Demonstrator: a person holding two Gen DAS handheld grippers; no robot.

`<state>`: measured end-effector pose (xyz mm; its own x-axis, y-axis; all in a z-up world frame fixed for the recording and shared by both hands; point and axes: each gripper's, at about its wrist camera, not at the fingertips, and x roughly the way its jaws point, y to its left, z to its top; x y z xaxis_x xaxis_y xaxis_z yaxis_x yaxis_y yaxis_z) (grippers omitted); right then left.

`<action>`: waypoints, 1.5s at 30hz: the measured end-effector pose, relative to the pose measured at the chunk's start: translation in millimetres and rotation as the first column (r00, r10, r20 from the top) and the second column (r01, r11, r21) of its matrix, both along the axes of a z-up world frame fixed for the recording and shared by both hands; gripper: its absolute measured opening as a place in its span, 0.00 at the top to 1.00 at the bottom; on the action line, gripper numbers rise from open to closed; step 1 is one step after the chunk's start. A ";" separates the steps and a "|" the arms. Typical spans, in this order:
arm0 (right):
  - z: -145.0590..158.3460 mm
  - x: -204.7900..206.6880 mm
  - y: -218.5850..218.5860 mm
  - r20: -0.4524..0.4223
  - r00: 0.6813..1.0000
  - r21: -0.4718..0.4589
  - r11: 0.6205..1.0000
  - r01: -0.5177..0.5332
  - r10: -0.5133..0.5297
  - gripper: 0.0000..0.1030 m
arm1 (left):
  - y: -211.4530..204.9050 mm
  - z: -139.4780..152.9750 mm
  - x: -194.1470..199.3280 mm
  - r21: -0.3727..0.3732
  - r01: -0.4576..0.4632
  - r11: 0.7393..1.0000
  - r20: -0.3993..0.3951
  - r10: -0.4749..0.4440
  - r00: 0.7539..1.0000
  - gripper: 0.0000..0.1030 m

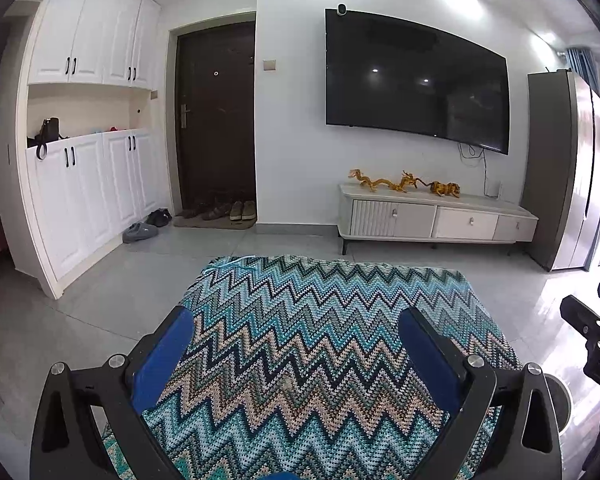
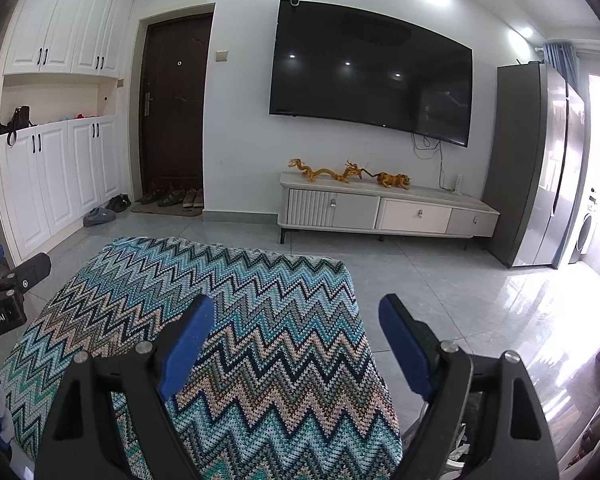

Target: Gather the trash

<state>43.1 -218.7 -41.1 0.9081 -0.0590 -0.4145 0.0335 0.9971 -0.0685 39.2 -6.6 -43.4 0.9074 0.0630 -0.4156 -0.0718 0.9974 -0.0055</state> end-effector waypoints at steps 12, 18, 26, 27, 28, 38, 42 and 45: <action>4.8 -0.6 0.2 0.014 0.999 0.011 0.999 0.037 -0.037 0.18 | 19.9 6.4 -1.4 -0.003 -0.020 1.000 0.023 0.020 1.000 0.00; 3.3 1.8 -0.8 0.008 0.999 0.015 0.999 0.032 -0.032 0.18 | 19.9 8.8 -4.3 0.009 -0.025 1.000 0.037 0.025 0.999 0.00; -1.7 4.2 -11.5 0.005 0.999 0.031 0.998 0.046 -0.046 0.18 | 11.2 5.8 -3.3 0.030 -0.014 0.999 0.041 0.013 0.999 0.00; -2.1 4.0 -13.2 0.006 0.999 0.033 0.998 0.050 -0.050 0.18 | 9.2 5.8 -3.2 0.032 -0.009 0.999 0.039 0.008 0.999 0.00; -1.6 3.6 -15.7 0.006 0.999 0.034 0.998 0.052 -0.052 0.18 | 7.2 5.6 -2.7 0.032 -0.005 0.999 0.038 0.003 0.999 0.00; -2.9 0.7 -35.9 0.020 0.997 0.041 0.996 0.075 -0.076 0.18 | -8.0 6.1 0.5 0.037 0.009 0.999 0.021 -0.010 1.000 0.00; -5.8 1.2 -42.3 0.023 0.997 0.052 0.996 0.077 -0.078 0.18 | -14.1 6.6 1.1 0.046 0.004 0.999 0.017 -0.005 1.000 0.00; -7.1 1.3 -46.8 0.025 0.997 0.060 0.995 0.076 -0.077 0.18 | -19.9 6.3 0.4 0.054 -0.001 0.999 0.013 0.000 1.000 0.00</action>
